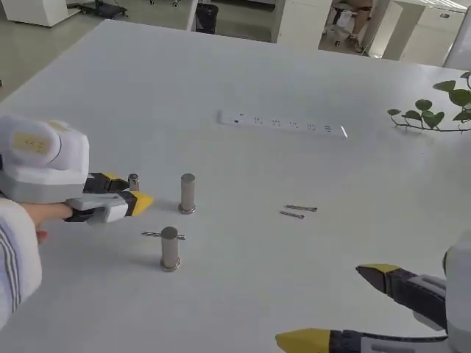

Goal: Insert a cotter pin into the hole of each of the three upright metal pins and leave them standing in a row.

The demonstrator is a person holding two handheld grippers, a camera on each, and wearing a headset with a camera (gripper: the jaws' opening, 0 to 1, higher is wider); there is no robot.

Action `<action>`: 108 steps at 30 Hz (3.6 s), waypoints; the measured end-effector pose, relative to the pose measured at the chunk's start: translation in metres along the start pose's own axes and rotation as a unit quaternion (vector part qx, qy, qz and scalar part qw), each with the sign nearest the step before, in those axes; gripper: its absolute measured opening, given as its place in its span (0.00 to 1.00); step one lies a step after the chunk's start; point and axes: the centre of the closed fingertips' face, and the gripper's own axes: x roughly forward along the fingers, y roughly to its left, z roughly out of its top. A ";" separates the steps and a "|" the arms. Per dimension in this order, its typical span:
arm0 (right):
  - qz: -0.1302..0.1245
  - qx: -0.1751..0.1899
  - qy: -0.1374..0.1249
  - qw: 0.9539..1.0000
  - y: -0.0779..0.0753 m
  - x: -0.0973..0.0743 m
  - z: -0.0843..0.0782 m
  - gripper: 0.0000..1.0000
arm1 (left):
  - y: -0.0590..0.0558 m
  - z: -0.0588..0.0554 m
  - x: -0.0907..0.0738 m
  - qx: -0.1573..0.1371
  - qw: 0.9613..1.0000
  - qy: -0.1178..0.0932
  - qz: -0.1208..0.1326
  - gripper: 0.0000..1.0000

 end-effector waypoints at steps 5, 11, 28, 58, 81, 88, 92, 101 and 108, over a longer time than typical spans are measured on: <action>0.001 0.000 -0.001 1.000 0.001 0.000 0.000 0.92 | 0.001 -0.002 0.003 -0.006 1.000 0.002 0.007 0.14; -0.001 0.001 -0.002 1.000 0.001 -0.002 -0.001 0.91 | 0.004 0.002 0.004 -0.006 1.000 -0.006 0.016 0.06; 0.002 -0.005 -0.012 1.000 0.005 -0.004 0.004 0.91 | 0.005 -0.003 -0.007 -0.014 0.999 0.009 0.039 0.05; 0.011 -0.024 -0.034 0.999 0.016 -0.011 0.012 0.90 | -0.059 0.006 -0.097 -0.020 0.999 -0.004 0.049 0.05; 0.004 -0.023 -0.039 0.999 0.014 -0.018 0.007 0.90 | -0.127 -0.009 -0.076 -0.027 1.000 0.007 0.001 0.05; 0.002 -0.021 -0.037 0.999 0.013 -0.019 0.005 0.90 | -0.145 -0.015 -0.062 -0.017 1.000 0.015 -0.012 0.05; 0.000 -0.019 -0.037 0.999 0.011 -0.019 0.003 0.90 | -0.151 -0.018 -0.057 -0.010 1.000 0.020 -0.012 0.05; 0.003 -0.018 -0.031 0.999 0.012 -0.018 0.000 0.90 | -0.164 -0.023 -0.047 -0.004 0.999 0.029 -0.023 0.05; 0.006 -0.017 -0.030 0.999 0.012 -0.018 0.001 0.90 | -0.166 -0.027 -0.041 -0.006 0.999 0.034 -0.014 0.05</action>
